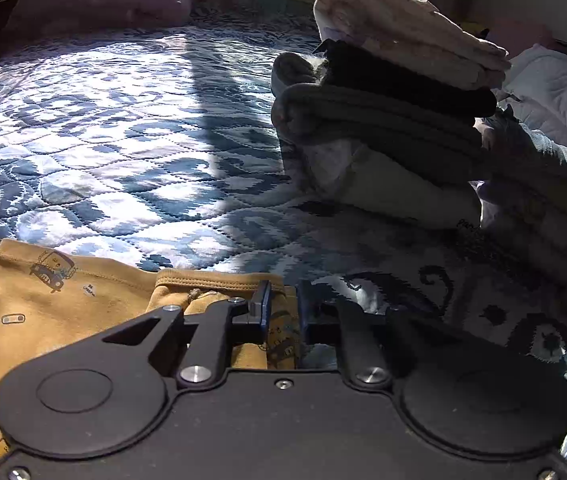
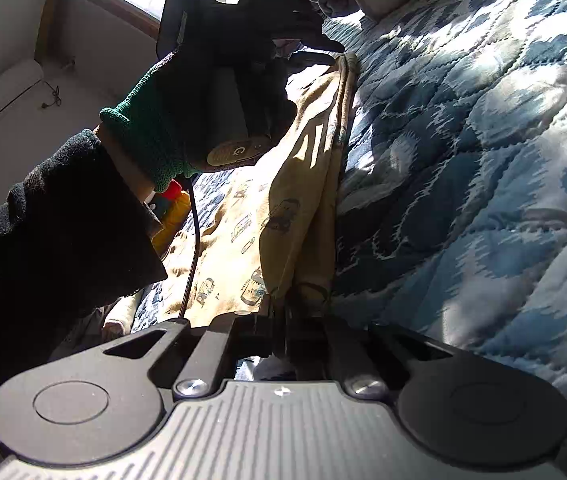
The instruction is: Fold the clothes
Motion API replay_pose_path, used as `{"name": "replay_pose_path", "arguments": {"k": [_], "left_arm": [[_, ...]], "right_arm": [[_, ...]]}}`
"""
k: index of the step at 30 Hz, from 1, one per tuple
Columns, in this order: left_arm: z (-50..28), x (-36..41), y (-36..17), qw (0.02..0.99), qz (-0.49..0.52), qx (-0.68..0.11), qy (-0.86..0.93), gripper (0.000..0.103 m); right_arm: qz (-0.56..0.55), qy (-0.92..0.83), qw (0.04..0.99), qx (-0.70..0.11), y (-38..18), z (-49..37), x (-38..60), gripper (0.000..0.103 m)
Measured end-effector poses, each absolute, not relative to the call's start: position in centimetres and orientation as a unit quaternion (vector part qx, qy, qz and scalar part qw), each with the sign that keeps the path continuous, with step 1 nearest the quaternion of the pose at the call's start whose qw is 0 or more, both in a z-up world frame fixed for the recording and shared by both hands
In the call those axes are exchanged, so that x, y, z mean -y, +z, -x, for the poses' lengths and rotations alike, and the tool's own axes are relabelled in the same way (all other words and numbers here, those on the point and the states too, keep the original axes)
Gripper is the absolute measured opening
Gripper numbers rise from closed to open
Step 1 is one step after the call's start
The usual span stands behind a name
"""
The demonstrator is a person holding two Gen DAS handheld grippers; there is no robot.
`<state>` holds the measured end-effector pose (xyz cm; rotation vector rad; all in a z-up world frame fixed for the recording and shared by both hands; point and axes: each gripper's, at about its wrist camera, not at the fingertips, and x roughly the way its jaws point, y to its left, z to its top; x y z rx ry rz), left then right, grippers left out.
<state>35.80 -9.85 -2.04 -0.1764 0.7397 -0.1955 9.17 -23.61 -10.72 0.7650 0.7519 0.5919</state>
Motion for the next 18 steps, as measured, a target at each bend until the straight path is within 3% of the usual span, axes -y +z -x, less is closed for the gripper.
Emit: {"name": "replay_pose_path", "arguments": {"k": [8, 18], "left_arm": [[-31.4, 5.8, 0.4, 0.937, 0.054, -0.327, -0.106, 0.012], [-22.0, 3.8, -1.8, 0.930, 0.032, -0.333, -0.149, 0.012]], "right_arm": [[-0.362, 0.272, 0.820, -0.351, -10.6, -8.9, 23.9, 0.007], [-0.347, 0.258, 0.833, -0.346, -10.0, -7.3, 24.3, 0.009]]}}
